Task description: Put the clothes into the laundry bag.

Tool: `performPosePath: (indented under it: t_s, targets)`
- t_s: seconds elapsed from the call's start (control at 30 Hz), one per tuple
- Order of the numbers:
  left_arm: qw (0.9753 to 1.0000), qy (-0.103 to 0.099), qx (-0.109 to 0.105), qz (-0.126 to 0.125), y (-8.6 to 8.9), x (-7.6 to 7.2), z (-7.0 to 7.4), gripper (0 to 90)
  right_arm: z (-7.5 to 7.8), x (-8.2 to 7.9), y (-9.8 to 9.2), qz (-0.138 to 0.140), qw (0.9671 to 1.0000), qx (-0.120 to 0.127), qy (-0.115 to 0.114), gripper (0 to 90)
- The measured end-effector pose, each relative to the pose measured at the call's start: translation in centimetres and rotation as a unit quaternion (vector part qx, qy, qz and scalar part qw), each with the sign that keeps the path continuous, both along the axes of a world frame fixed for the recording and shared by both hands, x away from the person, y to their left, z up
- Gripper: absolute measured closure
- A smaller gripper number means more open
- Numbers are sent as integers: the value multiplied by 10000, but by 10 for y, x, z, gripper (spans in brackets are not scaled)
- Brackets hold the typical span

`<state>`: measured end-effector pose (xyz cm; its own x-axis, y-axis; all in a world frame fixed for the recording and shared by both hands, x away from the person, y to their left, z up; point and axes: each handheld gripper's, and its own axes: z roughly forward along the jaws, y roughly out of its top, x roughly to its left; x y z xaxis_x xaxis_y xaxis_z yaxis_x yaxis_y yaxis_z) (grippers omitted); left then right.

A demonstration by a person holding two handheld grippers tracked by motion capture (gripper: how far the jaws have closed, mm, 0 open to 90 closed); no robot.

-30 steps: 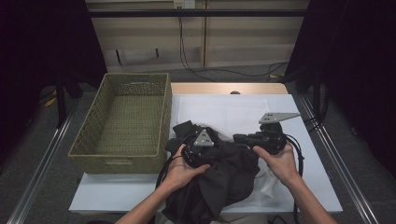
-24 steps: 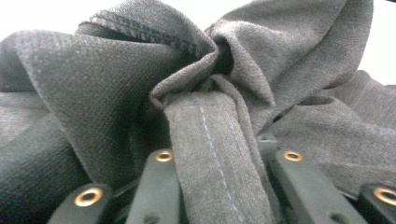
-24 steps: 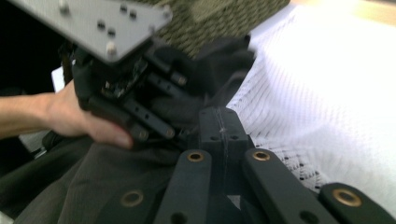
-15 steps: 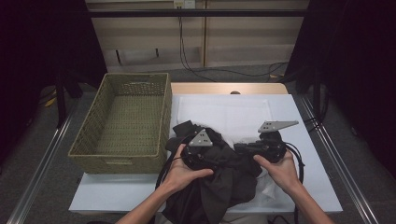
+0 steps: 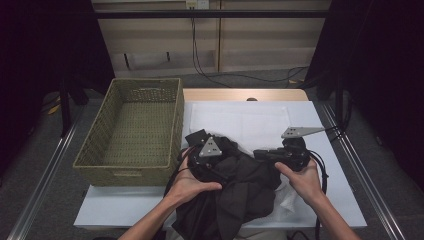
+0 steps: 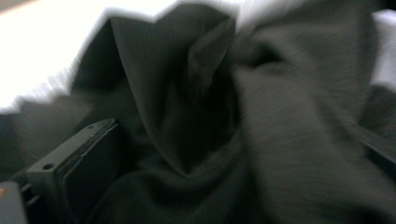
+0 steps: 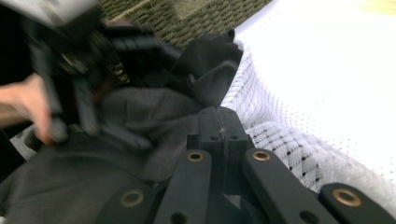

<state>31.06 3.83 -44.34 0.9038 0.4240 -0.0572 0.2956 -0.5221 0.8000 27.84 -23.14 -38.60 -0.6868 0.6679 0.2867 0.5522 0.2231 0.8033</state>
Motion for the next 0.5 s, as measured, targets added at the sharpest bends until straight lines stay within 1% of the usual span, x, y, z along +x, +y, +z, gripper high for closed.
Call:
performPosePath:
  t_s: [0.03,0.07,0.1,0.13,0.17,0.2,0.27,0.3,0.33,0.37,0.4,0.43,0.47,0.5]
  targets:
    - [9999,69,101,-15,-1,1,-1,0,1,0,-1,-6,10000,21,-6,900]
    - [9998,178,129,-26,-2,2,-2,1,3,0,-1,-22,10000,56,-39,900]
    - [9995,273,123,-96,-3,3,-4,31,5,0,-1,-33,9999,85,-47,900]
    - [9992,332,212,-121,-3,3,-4,89,6,1,-1,-28,9999,105,-66,900]
    - [9987,389,239,-217,-3,3,-5,174,7,1,0,-39,9999,109,-63,900]
    - [9990,289,236,-264,-2,1,-3,282,7,1,1,-27,9999,101,-68,900]
    - [9990,163,238,-329,-3,-2,2,513,6,3,5,0,9999,88,-57,900]
    - [9992,89,177,-360,-2,-4,6,585,5,4,7,20,9999,101,-39,900]
    - [9991,128,135,-370,-2,-5,8,627,5,5,8,35,9999,113,-24,900]
    - [9990,175,-85,-392,-1,-5,9,648,5,6,10,27,9999,111,-45,900]
    - [9988,202,-166,-403,0,-6,12,664,6,8,12,12,9999,148,-40,900]
    - [9986,206,-205,-444,0,-7,15,670,7,10,14,32,9998,164,-56,900]
    - [9986,150,-270,-440,-1,-9,17,675,8,11,16,0,9998,169,-97,900]
    - [9985,99,-197,-506,-3,-11,21,677,9,13,18,-4,9998,192,-104,900]
